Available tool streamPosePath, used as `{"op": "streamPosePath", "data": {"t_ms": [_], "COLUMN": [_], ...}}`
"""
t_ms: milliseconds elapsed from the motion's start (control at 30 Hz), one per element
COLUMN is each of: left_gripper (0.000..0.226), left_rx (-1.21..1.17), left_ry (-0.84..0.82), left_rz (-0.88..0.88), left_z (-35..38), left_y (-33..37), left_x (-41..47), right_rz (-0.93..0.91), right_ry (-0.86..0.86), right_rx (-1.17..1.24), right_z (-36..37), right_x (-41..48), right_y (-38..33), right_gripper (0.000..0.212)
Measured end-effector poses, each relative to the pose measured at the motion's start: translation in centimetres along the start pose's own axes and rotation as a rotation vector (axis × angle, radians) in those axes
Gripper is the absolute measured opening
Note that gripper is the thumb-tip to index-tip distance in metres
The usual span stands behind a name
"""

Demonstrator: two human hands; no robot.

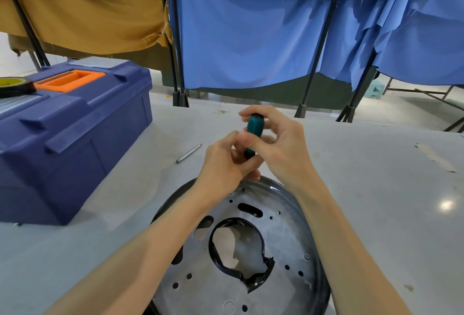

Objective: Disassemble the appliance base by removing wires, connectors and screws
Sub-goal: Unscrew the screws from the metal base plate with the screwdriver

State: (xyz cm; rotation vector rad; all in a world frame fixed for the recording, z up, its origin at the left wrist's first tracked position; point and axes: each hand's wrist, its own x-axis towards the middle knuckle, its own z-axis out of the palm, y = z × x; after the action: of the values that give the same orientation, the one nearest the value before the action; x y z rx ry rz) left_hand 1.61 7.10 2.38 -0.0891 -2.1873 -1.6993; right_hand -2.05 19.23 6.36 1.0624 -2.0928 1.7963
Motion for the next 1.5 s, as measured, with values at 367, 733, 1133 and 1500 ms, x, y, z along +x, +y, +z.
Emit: {"op": "streamPosePath", "data": {"t_ms": [367, 733, 1133, 1500], "left_gripper": [0.017, 0.010, 0.014, 0.013], "left_rx": [0.046, 0.105, 0.174, 0.188], "left_ry": [-0.076, -0.091, -0.043, -0.048], "left_rz": [-0.012, 0.036, 0.052, 0.082], "left_z": [-0.18, -0.34, -0.22, -0.25], "left_y": [-0.16, -0.22, -0.15, -0.30], "left_x": [-0.25, -0.30, -0.42, -0.41], "right_rz": [0.032, 0.027, 0.015, 0.022], "right_ry": [0.014, 0.035, 0.046, 0.054], "right_rx": [-0.004, 0.013, -0.028, 0.005], "right_z": [-0.19, -0.23, -0.09, -0.38], "right_x": [0.03, 0.03, 0.01, 0.10], "right_y": [0.22, 0.45, 0.24, 0.42], "right_gripper": [0.030, 0.029, 0.032, 0.038]}}
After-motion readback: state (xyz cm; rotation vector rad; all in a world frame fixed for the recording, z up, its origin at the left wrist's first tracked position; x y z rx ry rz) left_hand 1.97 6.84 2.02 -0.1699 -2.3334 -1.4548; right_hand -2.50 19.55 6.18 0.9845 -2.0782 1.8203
